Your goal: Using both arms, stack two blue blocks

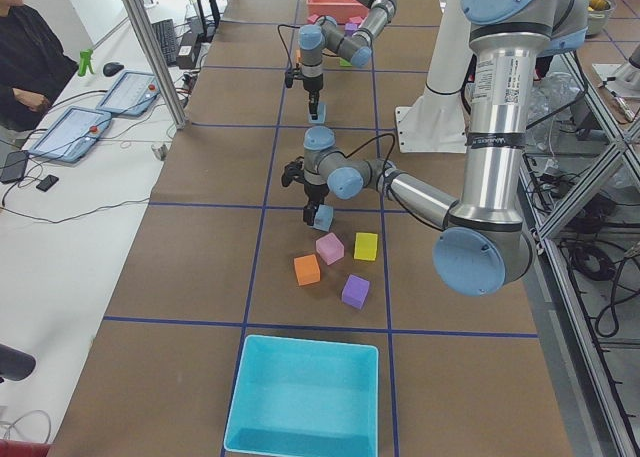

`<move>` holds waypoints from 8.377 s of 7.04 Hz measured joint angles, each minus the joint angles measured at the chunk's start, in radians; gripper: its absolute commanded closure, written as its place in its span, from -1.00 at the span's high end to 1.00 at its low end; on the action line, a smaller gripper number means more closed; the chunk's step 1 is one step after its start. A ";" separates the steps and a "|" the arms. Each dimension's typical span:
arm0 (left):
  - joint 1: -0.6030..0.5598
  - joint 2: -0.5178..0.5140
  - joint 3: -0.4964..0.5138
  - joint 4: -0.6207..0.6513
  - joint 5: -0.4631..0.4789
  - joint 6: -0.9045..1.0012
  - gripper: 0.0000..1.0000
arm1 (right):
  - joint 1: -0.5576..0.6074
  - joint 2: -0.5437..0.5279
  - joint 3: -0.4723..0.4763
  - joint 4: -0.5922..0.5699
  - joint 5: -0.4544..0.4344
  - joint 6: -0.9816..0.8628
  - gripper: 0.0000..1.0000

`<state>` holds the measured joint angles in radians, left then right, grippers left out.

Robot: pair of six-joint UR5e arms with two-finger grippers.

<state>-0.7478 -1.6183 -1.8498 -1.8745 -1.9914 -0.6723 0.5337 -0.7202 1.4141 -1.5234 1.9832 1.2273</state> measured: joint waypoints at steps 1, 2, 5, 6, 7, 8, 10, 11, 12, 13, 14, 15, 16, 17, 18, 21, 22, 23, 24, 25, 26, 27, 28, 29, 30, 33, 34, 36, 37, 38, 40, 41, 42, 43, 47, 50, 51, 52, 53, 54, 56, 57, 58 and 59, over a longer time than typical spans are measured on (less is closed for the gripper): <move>0.000 0.000 0.000 0.000 -0.001 0.000 0.93 | -0.003 0.016 -0.024 0.006 -0.006 0.005 0.37; 0.001 -0.001 0.000 0.000 -0.001 0.000 0.93 | -0.008 0.027 -0.040 0.009 -0.015 0.009 0.41; 0.001 -0.003 0.000 0.000 -0.001 0.000 0.93 | -0.020 0.034 -0.053 0.022 -0.035 0.026 1.00; 0.002 -0.005 0.001 0.001 -0.002 0.000 0.93 | -0.019 0.032 -0.047 0.022 -0.034 0.026 1.00; 0.003 -0.007 0.003 0.001 -0.003 -0.001 0.93 | -0.010 0.027 -0.033 0.019 -0.028 0.016 1.00; 0.004 -0.008 0.010 0.000 -0.004 -0.001 0.93 | 0.009 0.019 -0.016 0.011 -0.015 0.007 1.00; 0.008 -0.018 0.041 -0.005 -0.004 0.001 0.70 | 0.056 -0.004 0.043 -0.033 0.024 -0.029 1.00; 0.015 -0.026 0.055 -0.007 -0.004 0.001 0.50 | 0.078 -0.014 0.070 -0.063 0.042 -0.055 1.00; 0.027 -0.031 0.062 -0.007 -0.003 0.001 0.22 | 0.097 -0.026 0.087 -0.078 0.057 -0.077 1.00; 0.035 -0.034 0.065 -0.007 -0.003 0.000 0.12 | 0.115 -0.039 0.099 -0.085 0.070 -0.096 1.00; 0.038 -0.036 0.065 -0.005 -0.005 0.001 0.04 | 0.131 -0.053 0.110 -0.087 0.083 -0.111 1.00; 0.038 -0.039 0.063 -0.003 -0.007 0.003 0.04 | 0.147 -0.067 0.121 -0.088 0.096 -0.126 1.00; 0.039 -0.053 0.054 0.010 -0.023 0.004 0.04 | 0.160 -0.081 0.128 -0.088 0.103 -0.142 1.00; 0.036 -0.101 0.032 0.079 -0.059 0.002 0.04 | 0.170 -0.099 0.136 -0.088 0.106 -0.161 1.00; 0.030 -0.203 0.004 0.227 -0.087 0.001 0.04 | 0.182 -0.123 0.149 -0.087 0.108 -0.184 1.00; 0.030 -0.554 -0.013 0.609 -0.110 -0.111 0.04 | 0.291 -0.214 0.190 -0.088 0.182 -0.307 1.00; 0.036 -0.632 0.025 0.629 -0.112 -0.176 0.04 | 0.373 -0.261 0.203 -0.089 0.232 -0.393 1.00; 0.047 -0.709 0.085 0.633 -0.111 -0.230 0.04 | 0.462 -0.310 0.206 -0.096 0.273 -0.502 1.00; 0.064 -0.779 0.148 0.629 -0.109 -0.275 0.04 | 0.551 -0.350 0.201 -0.121 0.294 -0.637 1.00; 0.079 -0.835 0.207 0.611 -0.107 -0.312 0.04 | 0.637 -0.376 0.192 -0.168 0.300 -0.785 1.00; 0.093 -0.878 0.274 0.569 -0.105 -0.348 0.04 | 0.723 -0.395 0.175 -0.219 0.299 -0.939 1.00; 0.107 -0.908 0.329 0.527 -0.100 -0.376 0.04 | 0.798 -0.410 0.143 -0.251 0.298 -1.070 1.00; 0.122 -0.924 0.367 0.495 -0.091 -0.396 0.04 | 0.854 -0.421 0.107 -0.263 0.299 -1.170 1.00; 0.137 -0.929 0.396 0.462 -0.081 -0.412 0.04 | 0.889 -0.431 0.080 -0.267 0.304 -1.226 1.00; 0.147 -0.929 0.426 0.423 -0.074 -0.420 0.04 | 0.906 -0.441 0.069 -0.267 0.308 -1.249 1.00; 0.161 -0.912 0.468 0.320 -0.066 -0.468 0.04 | 0.915 -0.454 0.066 -0.263 0.311 -1.261 1.00; 0.163 -0.902 0.470 0.308 -0.064 -0.476 0.04 | 0.916 -0.454 0.067 -0.264 0.312 -1.261 1.00; 0.167 -0.886 0.467 0.301 -0.051 -0.478 0.15 | 0.916 -0.453 0.070 -0.266 0.314 -1.259 1.00; 0.167 -0.883 0.464 0.300 -0.048 -0.477 0.15 | 0.916 -0.453 0.070 -0.267 0.315 -1.258 1.00; 0.168 -0.883 0.461 0.301 -0.047 -0.476 0.15 | 0.916 -0.453 0.071 -0.267 0.315 -1.256 1.00; 0.170 -0.887 0.459 0.302 -0.046 -0.476 0.15 | 0.916 -0.452 0.069 -0.268 0.314 -1.252 1.00; 0.177 -0.890 0.459 0.302 -0.045 -0.477 0.15 | 0.915 -0.451 0.068 -0.267 0.314 -1.252 1.00; 0.188 -0.892 0.460 0.302 -0.041 -0.477 0.15 | 0.915 -0.451 0.066 -0.266 0.313 -1.252 1.00; 0.194 -0.892 0.461 0.302 -0.034 -0.477 0.15 | 0.915 -0.450 0.065 -0.265 0.313 -1.252 1.00; 0.196 -0.893 0.456 0.304 -0.027 -0.474 0.15 | 0.914 -0.450 0.063 -0.265 0.313 -1.250 1.00; 0.196 -0.890 0.452 0.308 -0.026 -0.468 0.56 | 0.914 -0.453 0.067 -0.264 0.315 -1.249 1.00; 0.196 -0.889 0.452 0.308 -0.026 -0.468 0.73 | 0.914 -0.453 0.067 -0.263 0.315 -1.249 1.00; 0.196 -0.889 0.452 0.308 -0.026 -0.468 0.81 | 0.914 -0.453 0.067 -0.262 0.315 -1.248 1.00; 0.196 -0.890 0.452 0.308 -0.026 -0.468 0.81 | 0.914 -0.452 0.066 -0.262 0.315 -1.248 1.00; 0.194 -0.891 0.449 0.309 -0.026 -0.467 0.82 | 0.914 -0.452 0.065 -0.262 0.315 -1.247 1.00; 0.167 -0.891 0.401 0.343 -0.034 -0.434 0.82 | 0.914 -0.453 0.064 -0.262 0.315 -1.247 1.00; 0.123 -0.889 0.332 0.424 -0.056 -0.376 0.82 | 0.914 -0.454 0.063 -0.261 0.314 -1.247 1.00; 0.042 -0.877 0.250 0.528 -0.107 -0.276 0.82 | 0.913 -0.454 0.062 -0.261 0.314 -1.247 1.00; -0.064 -0.842 0.187 0.601 -0.179 -0.163 0.81 | 0.912 -0.456 0.061 -0.261 0.314 -1.246 1.00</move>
<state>-0.8123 -2.4601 -1.6628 -1.2740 -2.1704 -0.8351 1.4453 -1.1757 1.4750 -1.7841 2.2968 -0.0192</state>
